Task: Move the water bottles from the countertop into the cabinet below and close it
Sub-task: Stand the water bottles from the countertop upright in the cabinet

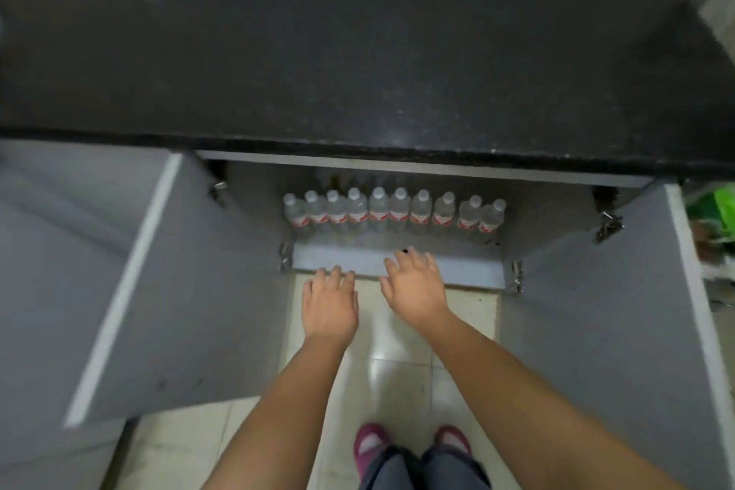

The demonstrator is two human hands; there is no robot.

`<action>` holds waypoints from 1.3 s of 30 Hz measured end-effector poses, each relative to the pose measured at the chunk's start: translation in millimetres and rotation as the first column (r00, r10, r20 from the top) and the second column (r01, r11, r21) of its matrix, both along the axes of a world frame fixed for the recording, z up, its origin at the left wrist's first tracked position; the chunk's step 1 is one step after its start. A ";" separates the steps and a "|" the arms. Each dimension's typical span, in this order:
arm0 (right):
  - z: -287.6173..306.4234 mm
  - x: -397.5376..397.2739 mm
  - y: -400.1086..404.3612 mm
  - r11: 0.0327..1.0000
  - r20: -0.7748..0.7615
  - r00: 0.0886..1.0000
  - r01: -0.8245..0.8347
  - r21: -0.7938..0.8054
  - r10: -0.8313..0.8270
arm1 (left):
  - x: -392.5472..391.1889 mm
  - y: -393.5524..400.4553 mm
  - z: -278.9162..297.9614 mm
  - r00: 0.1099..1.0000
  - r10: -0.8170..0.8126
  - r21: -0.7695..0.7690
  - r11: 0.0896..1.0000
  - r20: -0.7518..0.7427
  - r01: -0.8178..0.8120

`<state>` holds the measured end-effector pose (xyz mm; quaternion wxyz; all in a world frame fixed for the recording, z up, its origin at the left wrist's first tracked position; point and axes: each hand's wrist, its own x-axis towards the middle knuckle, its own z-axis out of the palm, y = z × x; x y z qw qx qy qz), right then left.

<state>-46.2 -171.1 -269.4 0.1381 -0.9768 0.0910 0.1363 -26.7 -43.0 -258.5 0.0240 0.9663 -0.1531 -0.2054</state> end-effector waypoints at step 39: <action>271.1 249.6 355.0 0.857 0.580 0.661 -0.497 -0.137 0.476 | 110.9 379.9 272.2 0.616 0.660 -0.163 0.727 0.430 -0.667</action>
